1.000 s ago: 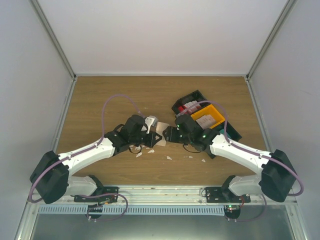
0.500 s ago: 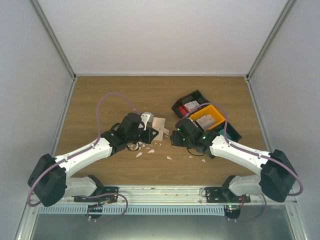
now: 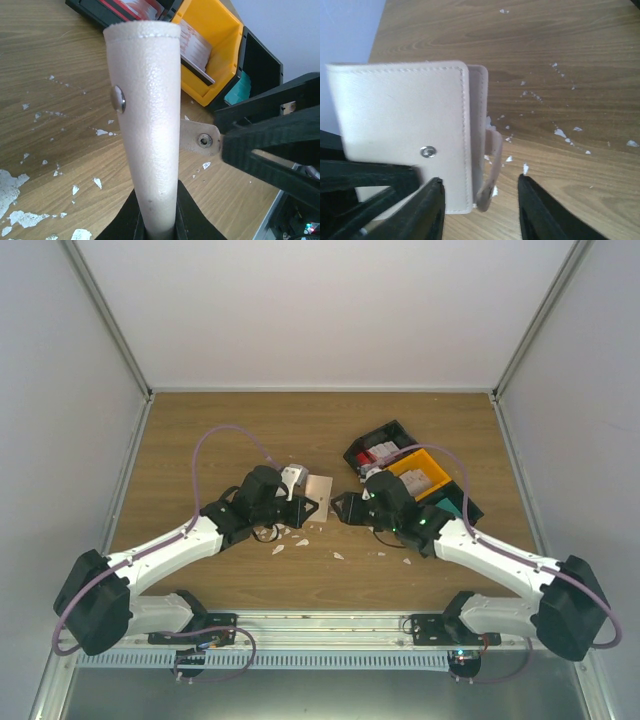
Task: Put the credit cards into the card holder
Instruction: Open the card holder at the center of the board.
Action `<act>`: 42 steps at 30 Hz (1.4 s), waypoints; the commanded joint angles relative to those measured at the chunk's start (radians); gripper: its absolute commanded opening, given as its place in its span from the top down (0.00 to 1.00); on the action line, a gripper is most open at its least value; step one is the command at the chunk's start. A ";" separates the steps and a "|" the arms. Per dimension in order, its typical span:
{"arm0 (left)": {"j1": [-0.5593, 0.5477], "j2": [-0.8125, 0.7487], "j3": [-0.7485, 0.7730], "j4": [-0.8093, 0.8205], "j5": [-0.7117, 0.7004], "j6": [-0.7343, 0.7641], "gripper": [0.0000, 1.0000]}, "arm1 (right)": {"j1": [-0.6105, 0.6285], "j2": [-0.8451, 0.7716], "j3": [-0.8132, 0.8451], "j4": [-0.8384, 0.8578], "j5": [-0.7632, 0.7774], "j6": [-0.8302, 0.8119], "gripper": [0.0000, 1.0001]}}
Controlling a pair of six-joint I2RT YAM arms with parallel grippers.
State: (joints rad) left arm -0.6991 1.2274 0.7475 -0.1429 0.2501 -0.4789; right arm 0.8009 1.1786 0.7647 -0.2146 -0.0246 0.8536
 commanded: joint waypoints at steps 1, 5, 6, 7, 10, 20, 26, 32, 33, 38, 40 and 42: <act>0.007 -0.027 0.007 0.059 0.031 0.000 1.00 | -0.009 0.045 -0.020 0.031 0.006 0.015 0.64; 0.007 -0.020 0.003 0.059 0.053 -0.018 1.00 | -0.014 0.059 -0.028 0.061 0.006 0.000 0.76; 0.007 -0.018 0.001 0.059 0.063 -0.024 1.00 | -0.017 0.061 -0.027 0.068 0.002 -0.006 0.77; 0.007 -0.015 -0.001 0.060 0.069 -0.031 1.00 | -0.019 0.064 -0.026 0.073 0.000 -0.010 0.77; 0.007 -0.016 -0.008 0.064 0.073 -0.045 1.00 | -0.029 0.074 -0.026 0.077 -0.018 -0.023 0.84; 0.008 0.027 -0.035 -0.008 -0.032 -0.123 0.38 | -0.047 0.038 0.006 -0.069 -0.094 -0.066 1.00; 0.033 0.006 -0.073 -0.065 -0.157 -0.183 0.23 | -0.048 0.088 0.074 -0.146 -0.152 -0.118 0.99; 0.078 -0.040 -0.106 -0.067 -0.164 -0.205 0.21 | -0.048 0.194 0.147 -0.094 -0.292 -0.160 1.00; 0.084 -0.047 -0.111 -0.064 -0.152 -0.203 0.21 | -0.048 0.208 0.150 -0.077 -0.322 -0.156 0.99; 0.097 -0.073 -0.137 -0.028 -0.089 -0.184 0.30 | -0.048 0.255 0.160 -0.027 -0.404 -0.094 1.00; 0.099 -0.077 -0.148 -0.032 -0.097 -0.189 0.35 | -0.046 0.265 0.159 -0.006 -0.426 -0.050 1.00; 0.102 -0.093 -0.167 -0.044 -0.132 -0.208 0.39 | -0.044 0.275 0.160 0.016 -0.443 -0.011 1.00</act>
State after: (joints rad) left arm -0.6056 1.1652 0.6163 -0.2176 0.1413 -0.6662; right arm 0.7570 1.4353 0.8963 -0.2680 -0.3885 0.7612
